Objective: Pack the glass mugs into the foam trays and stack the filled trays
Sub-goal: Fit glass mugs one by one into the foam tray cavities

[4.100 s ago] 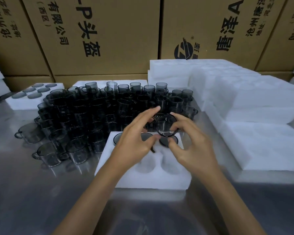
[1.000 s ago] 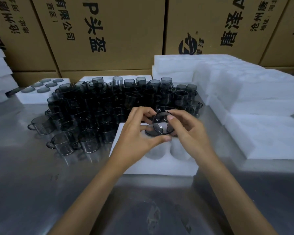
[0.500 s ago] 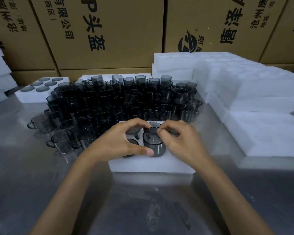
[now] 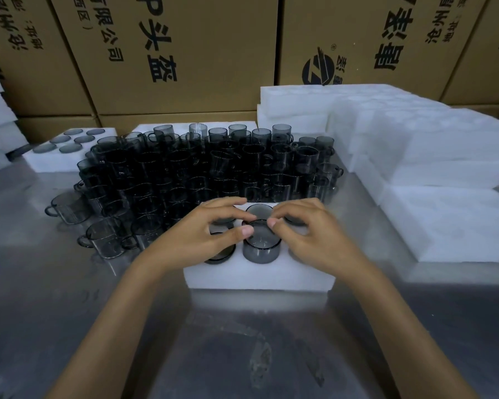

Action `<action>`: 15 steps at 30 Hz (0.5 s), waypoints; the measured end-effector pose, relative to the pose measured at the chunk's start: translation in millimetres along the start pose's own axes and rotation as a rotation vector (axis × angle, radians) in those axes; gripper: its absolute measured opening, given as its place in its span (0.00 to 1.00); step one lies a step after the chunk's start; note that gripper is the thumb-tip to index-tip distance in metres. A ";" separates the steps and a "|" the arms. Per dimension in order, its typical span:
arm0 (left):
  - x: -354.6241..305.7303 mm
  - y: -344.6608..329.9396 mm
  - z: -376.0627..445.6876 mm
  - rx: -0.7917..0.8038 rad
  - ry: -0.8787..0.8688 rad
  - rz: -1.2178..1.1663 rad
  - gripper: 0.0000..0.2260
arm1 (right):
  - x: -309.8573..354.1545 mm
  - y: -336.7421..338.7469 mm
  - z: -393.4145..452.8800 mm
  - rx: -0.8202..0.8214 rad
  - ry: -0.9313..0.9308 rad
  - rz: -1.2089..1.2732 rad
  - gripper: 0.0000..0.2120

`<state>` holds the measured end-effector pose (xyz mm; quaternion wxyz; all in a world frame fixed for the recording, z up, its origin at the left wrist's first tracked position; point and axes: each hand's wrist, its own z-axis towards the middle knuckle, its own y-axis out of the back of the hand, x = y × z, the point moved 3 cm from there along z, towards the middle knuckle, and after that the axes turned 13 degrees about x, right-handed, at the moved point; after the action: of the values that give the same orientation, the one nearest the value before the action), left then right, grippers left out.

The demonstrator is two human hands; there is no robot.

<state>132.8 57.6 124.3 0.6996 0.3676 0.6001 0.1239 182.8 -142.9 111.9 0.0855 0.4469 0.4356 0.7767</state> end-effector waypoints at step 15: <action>10.8 -5.0 3.8 0.074 0.291 -0.050 0.36 | -15.6 1.4 -3.1 0.191 -0.372 0.134 0.39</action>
<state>137.7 59.3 112.9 0.5939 0.3562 0.7084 0.1364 189.9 -153.7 102.6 0.0697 0.6165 0.4533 0.6400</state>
